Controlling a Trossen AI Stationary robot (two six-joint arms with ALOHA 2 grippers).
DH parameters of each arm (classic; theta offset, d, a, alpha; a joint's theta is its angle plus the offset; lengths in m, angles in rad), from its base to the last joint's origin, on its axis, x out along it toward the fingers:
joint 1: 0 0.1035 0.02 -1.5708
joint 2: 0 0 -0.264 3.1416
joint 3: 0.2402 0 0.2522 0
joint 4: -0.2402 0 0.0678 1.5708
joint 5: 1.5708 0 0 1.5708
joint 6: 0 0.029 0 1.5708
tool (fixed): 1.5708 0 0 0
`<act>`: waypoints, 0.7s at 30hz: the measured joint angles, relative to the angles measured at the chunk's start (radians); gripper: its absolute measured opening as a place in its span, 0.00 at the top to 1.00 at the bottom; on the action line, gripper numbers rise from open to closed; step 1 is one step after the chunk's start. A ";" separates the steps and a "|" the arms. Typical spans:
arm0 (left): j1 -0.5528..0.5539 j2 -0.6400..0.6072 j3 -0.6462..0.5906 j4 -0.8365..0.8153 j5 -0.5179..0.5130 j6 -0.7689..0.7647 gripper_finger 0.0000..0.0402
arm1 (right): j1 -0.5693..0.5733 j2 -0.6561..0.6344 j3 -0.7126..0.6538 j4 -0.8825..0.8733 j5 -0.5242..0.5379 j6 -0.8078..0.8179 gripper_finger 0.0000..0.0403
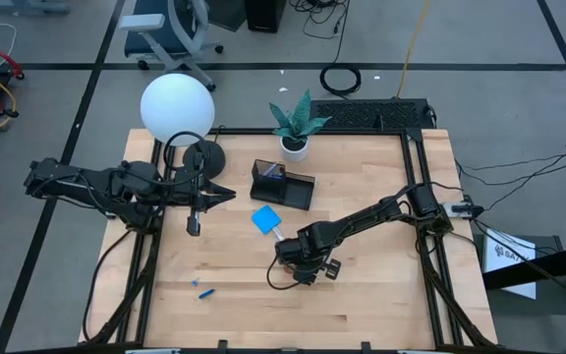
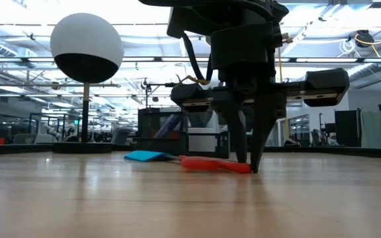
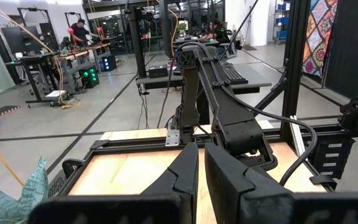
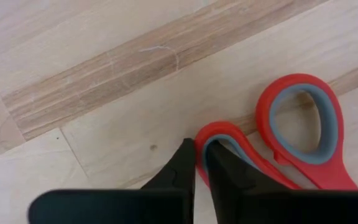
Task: Pick and place office supplies into organizer
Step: Put the red scissors into the desk organizer
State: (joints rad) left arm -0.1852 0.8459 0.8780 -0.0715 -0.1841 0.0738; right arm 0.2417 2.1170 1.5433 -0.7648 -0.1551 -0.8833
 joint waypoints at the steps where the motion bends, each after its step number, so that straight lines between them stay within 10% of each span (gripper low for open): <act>1: 0.000 0.000 0.000 0.000 0.000 0.000 0.91 | 0.000 0.000 0.000 -0.001 0.000 0.000 0.96; 21: 0.000 0.000 0.000 -0.005 0.000 0.000 0.91 | 0.007 -0.074 -0.004 -0.009 0.071 0.032 0.98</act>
State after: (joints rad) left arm -0.1852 0.8459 0.8780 -0.0765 -0.1837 0.0738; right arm 0.2491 2.0430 1.5391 -0.7740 -0.0844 -0.8513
